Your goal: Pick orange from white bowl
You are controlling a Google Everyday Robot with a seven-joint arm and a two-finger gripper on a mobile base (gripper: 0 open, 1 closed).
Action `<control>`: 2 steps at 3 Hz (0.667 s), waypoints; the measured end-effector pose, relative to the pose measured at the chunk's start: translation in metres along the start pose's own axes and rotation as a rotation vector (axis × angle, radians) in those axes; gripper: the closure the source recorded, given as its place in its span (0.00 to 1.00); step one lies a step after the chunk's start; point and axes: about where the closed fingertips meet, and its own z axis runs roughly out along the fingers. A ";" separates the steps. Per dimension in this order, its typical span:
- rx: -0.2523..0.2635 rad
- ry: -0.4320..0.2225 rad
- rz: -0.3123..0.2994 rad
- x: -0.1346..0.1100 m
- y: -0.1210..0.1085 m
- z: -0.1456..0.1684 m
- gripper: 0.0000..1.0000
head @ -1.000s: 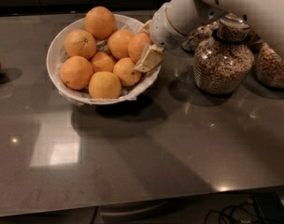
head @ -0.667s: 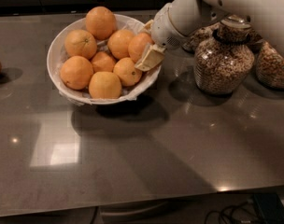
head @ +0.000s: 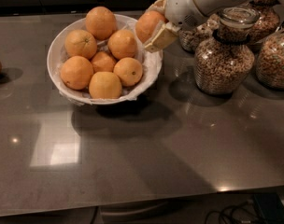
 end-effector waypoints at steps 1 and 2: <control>-0.012 -0.093 -0.016 -0.021 -0.006 -0.022 1.00; -0.109 -0.218 -0.043 -0.054 0.004 -0.021 1.00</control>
Offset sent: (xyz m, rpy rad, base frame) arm -0.0481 0.0498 0.0671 0.2478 0.0888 0.3551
